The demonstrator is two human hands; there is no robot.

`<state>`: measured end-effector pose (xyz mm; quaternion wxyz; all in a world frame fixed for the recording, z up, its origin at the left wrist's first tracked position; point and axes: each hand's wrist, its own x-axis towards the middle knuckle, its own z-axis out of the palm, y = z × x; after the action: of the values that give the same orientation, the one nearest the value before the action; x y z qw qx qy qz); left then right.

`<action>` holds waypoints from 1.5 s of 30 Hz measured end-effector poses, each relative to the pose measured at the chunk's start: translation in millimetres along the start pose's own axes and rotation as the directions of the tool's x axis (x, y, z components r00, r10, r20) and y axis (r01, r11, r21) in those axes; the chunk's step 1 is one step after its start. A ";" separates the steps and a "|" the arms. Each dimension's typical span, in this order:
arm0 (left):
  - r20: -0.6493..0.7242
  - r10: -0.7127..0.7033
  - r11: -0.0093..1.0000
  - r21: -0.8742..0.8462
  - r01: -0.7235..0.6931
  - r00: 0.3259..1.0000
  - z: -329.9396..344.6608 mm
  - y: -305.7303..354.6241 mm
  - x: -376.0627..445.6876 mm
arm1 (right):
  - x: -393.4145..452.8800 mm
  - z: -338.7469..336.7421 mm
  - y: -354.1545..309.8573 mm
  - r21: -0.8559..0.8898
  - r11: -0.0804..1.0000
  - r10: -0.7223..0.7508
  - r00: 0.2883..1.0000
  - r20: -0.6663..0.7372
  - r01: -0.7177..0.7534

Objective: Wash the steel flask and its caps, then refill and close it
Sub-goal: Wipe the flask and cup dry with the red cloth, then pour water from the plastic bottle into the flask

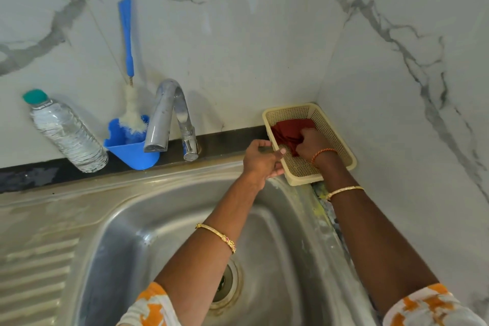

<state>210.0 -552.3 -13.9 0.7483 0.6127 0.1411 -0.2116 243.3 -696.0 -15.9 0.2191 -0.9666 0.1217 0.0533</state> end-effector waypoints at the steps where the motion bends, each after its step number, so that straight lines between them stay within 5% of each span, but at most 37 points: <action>1: -0.002 -0.001 1.000 0.003 0.001 1.000 0.0 0.5 -0.5 | 0.5 2.1 3.0 -0.016 1.000 0.025 0.997 0.078 -0.024; 7: -0.037 0.075 0.983 0.173 -0.067 0.997 -1.6 0.5 -1.8 | 1.3 2.7 0.0 -0.109 0.993 0.067 0.979 0.195 -0.047; 10: -0.066 0.212 0.916 0.362 -0.174 0.975 -7.2 -3.5 -8.3 | -11.9 2.8 -1.7 0.113 0.992 0.067 0.996 -0.060 -0.060; 13: -0.044 0.395 0.759 0.578 -0.300 0.917 -16.8 -1.4 -24.1 | -38.2 1.7 -10.6 0.258 0.966 0.100 0.918 -0.383 0.003; 16: -0.001 0.531 0.621 0.681 -0.388 0.848 -32.0 1.9 -53.3 | -73.4 2.8 -25.1 0.257 0.964 0.070 0.874 -0.480 0.064; 21: 0.045 0.625 0.443 0.802 -0.401 0.779 -78.4 -22.9 -123.3 | -162.9 22.5 -57.5 0.366 0.847 -0.095 0.787 -0.609 0.385; 26: -0.122 0.547 0.531 0.816 -0.231 0.828 -137.6 -74.6 -182.2 | -239.2 72.1 -78.7 0.496 0.789 -0.096 0.871 -0.482 0.362; 32: -0.155 0.554 0.555 0.801 -0.225 0.818 -197.0 -119.8 -253.6 | -309.9 128.2 -97.8 0.537 0.804 -0.149 0.960 -0.236 0.256; 45: -0.152 0.487 0.661 0.708 -0.249 0.860 -401.2 -119.0 -339.4 | -408.6 221.3 -247.8 0.567 0.779 -0.167 0.961 -0.221 0.265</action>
<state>-124.4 -130.7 -40.2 0.4717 0.8802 0.0497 0.0160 -97.8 -296.1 -49.1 0.5035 -0.8585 0.0372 -0.0896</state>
